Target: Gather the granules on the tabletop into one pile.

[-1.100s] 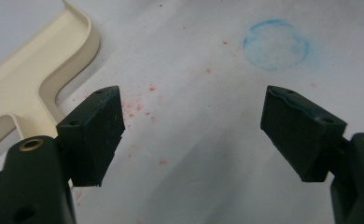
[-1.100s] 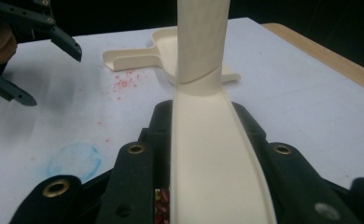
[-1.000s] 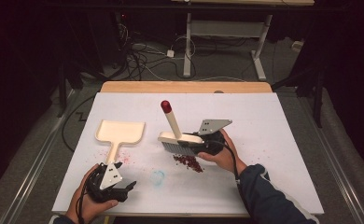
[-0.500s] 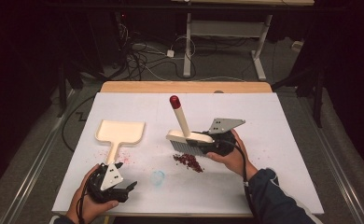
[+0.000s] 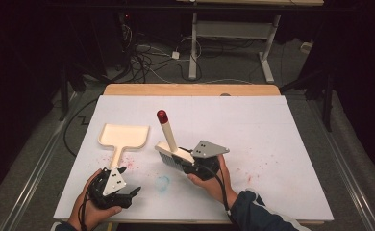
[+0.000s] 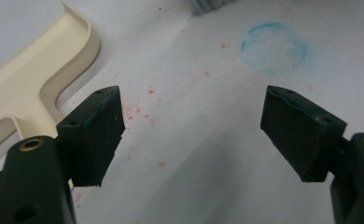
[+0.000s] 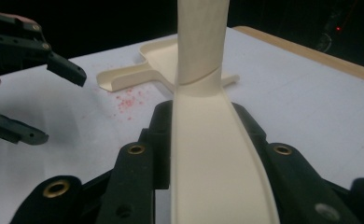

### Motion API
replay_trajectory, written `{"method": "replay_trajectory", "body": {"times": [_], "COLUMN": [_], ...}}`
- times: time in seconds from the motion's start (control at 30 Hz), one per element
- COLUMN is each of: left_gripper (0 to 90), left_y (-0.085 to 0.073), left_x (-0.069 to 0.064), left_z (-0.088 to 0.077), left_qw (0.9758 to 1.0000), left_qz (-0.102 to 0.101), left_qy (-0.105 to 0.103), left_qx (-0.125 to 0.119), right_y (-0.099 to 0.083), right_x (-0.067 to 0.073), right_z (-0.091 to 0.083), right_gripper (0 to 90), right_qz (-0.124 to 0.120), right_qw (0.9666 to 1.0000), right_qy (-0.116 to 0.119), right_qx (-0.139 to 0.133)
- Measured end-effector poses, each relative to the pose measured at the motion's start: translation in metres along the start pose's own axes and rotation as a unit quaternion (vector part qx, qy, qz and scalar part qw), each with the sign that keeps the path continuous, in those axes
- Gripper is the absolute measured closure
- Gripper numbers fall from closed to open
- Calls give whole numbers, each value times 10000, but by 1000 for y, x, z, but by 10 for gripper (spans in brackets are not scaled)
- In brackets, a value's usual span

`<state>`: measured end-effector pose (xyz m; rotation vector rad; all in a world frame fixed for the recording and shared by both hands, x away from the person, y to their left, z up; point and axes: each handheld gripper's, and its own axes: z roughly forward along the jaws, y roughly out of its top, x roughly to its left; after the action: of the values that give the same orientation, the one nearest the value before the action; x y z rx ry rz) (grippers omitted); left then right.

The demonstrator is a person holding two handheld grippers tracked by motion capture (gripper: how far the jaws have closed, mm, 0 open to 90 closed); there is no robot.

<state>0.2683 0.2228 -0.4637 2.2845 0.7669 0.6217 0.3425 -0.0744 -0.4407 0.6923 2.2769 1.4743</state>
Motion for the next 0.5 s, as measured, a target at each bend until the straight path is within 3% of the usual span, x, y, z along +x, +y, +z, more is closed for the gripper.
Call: {"method": "replay_trajectory", "body": {"times": [0.07, 0.27, 0.5], "left_gripper": [207, 207, 207], "left_y": [0, -1, 1], "left_x": [0, 0, 0], "left_z": [0, -1, -1], "left_qw": [10000, 10000, 10000], "left_qz": [1, -53, -20], "left_qy": [0, -38, -28], "left_qx": [1, 27, 23], "right_y": [-3, -5, -7], "right_x": [2, -7, -20], "right_z": [-1, -19, -43], "right_gripper": [674, 674, 674], "right_qz": [-106, -33, -72], "right_qw": [9998, 9986, 9983], "right_qy": [-174, -475, -464], "right_qx": [70, 249, 349]}}
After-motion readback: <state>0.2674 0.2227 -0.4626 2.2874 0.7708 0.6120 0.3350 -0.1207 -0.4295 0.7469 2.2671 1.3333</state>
